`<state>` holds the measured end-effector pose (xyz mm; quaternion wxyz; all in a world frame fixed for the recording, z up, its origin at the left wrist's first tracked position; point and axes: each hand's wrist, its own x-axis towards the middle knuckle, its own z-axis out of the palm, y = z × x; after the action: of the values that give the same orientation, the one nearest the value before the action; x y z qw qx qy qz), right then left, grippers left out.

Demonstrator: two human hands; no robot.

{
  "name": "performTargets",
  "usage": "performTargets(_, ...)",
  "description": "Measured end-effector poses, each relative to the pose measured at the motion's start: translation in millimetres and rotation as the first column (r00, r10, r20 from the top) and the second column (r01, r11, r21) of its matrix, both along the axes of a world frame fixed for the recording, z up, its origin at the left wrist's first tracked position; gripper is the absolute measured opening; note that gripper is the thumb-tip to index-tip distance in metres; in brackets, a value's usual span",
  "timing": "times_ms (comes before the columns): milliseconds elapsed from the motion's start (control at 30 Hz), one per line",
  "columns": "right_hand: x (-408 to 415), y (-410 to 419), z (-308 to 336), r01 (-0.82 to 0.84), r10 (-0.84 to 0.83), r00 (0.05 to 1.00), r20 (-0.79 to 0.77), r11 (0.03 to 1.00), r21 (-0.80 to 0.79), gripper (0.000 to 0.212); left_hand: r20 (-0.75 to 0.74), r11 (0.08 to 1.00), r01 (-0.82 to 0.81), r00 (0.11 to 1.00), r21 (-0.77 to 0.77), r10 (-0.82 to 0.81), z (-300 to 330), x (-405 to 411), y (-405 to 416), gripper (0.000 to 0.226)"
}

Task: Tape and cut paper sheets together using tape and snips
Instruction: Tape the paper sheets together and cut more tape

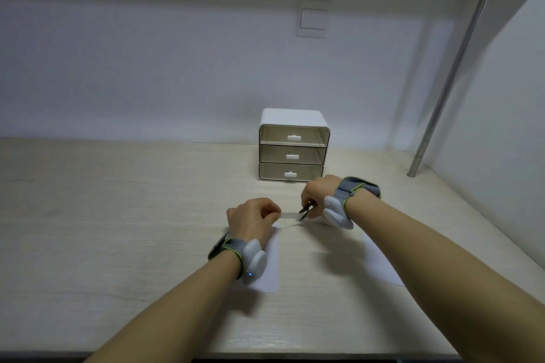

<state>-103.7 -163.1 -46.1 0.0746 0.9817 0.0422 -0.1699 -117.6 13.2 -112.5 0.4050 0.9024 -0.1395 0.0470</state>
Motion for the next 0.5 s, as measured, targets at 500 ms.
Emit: performTargets(500,-68.4,-15.0,-34.8,-0.011,-0.09,0.959,0.269,0.937,0.35,0.029,-0.275,0.903,-0.119,0.961,-0.412,0.001,1.3,-5.1,21.2,0.017)
